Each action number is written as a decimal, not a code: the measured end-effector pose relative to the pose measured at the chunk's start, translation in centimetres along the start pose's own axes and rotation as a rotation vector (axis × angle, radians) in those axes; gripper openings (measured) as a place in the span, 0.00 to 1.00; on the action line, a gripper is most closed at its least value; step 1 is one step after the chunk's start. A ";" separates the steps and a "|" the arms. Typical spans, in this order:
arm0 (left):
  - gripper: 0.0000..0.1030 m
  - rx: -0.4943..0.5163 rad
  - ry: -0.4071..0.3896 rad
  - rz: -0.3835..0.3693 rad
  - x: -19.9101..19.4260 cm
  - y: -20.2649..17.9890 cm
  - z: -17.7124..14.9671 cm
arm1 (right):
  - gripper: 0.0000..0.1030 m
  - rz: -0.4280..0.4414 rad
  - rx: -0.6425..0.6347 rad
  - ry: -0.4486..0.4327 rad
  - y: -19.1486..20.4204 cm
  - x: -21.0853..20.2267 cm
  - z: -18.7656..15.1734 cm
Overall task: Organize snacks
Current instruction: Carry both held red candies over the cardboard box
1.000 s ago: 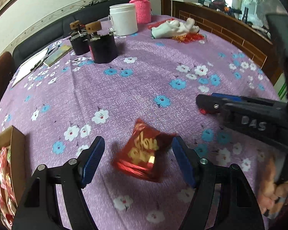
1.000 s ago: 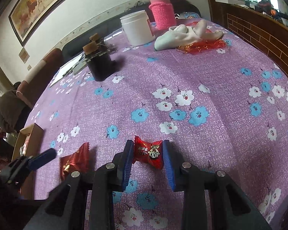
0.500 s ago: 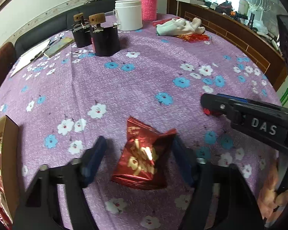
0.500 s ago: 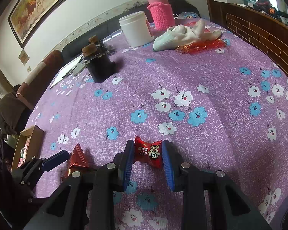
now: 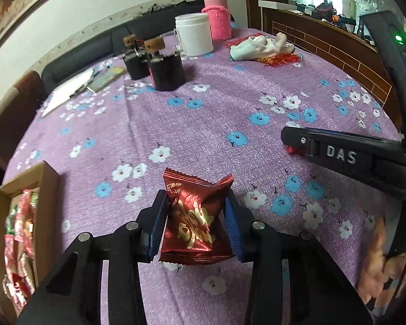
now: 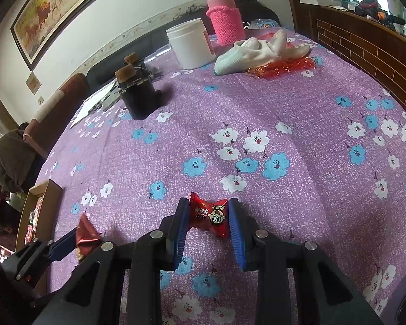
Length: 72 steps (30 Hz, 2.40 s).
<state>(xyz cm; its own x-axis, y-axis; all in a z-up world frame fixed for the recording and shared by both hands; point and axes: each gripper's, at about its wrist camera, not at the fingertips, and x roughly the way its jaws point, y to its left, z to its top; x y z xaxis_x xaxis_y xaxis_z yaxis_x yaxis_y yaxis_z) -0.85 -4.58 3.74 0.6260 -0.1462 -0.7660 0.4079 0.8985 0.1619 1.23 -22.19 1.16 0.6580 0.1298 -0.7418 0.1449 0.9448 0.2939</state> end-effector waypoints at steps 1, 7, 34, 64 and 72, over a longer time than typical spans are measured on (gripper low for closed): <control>0.37 0.003 -0.004 0.005 -0.2 -0.1 -0.1 | 0.30 -0.001 -0.002 -0.003 0.1 -0.1 0.0; 0.37 0.003 -0.024 0.008 -1.8 -0.1 -0.4 | 0.30 0.001 -0.012 -0.028 0.4 -0.5 -0.1; 0.37 -0.154 -0.026 -0.052 -6.0 2.9 -3.2 | 0.30 0.001 -0.027 -0.083 0.8 -1.2 -0.3; 0.38 -0.380 -0.079 -0.157 -11.0 10.1 -8.0 | 0.29 0.098 -0.186 -0.123 7.4 -9.1 -6.0; 0.38 -0.431 -0.090 -0.166 -12.1 12.1 -9.2 | 0.29 0.132 -0.233 -0.123 9.9 -10.3 -7.1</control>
<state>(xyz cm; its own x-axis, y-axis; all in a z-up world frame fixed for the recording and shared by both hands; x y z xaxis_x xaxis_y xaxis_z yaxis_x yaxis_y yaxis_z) -9.62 11.90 9.22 0.6384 -0.3211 -0.6995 0.2062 0.9470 -0.2465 -9.34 -12.03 7.48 0.7468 0.2318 -0.6233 -0.1116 0.9677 0.2262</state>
